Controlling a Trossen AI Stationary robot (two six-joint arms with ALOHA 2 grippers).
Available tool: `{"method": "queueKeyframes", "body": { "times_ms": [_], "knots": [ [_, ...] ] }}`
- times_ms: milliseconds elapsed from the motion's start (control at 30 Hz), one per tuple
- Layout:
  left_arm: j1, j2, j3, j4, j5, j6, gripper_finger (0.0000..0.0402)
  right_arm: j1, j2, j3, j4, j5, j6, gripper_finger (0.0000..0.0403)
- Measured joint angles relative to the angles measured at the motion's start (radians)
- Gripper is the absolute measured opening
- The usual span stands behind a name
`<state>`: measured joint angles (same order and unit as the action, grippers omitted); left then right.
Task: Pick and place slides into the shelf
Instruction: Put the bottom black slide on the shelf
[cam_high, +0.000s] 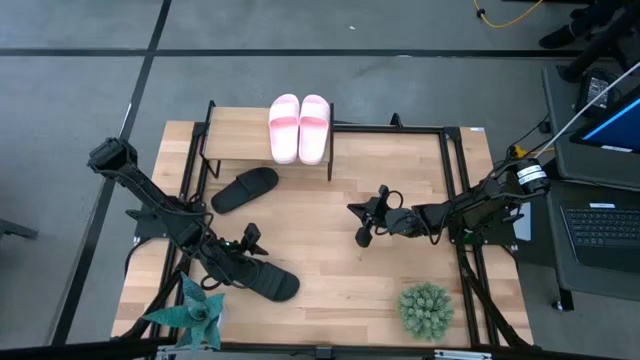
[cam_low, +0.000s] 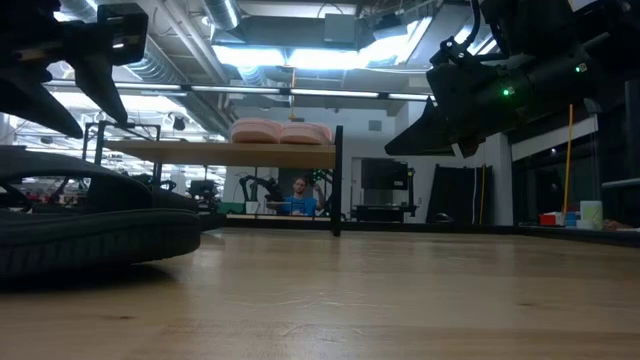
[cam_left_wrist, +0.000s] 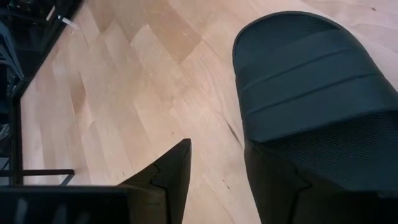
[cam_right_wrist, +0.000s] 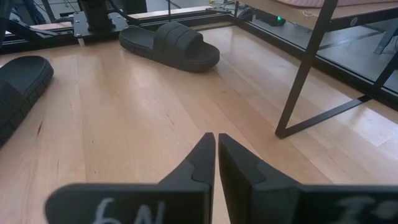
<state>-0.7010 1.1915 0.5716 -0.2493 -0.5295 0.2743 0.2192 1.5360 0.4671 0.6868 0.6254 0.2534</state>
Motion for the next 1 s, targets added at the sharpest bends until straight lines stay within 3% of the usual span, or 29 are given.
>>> {"method": "queueKeyframes", "body": {
  "times_ms": [200, 433, 1000],
  "knots": [
    [-0.007, 0.0, 0.0, -0.01, 0.083, 0.052, 0.0143, 0.0, 0.0, 0.0, 0.0, 0.0, 0.0, 0.0023],
    [-0.079, 0.0, 0.0, -0.074, 0.072, 0.212, 0.0143, 0.0, 0.0, 0.0, 0.0, 0.0, 0.0, 0.0023],
    [-0.106, 0.0, 0.0, -0.075, 0.084, 0.147, 0.0143, 0.0, 0.0, 0.0, 0.0, 0.0, 0.03, 0.0023]
  ]
}}
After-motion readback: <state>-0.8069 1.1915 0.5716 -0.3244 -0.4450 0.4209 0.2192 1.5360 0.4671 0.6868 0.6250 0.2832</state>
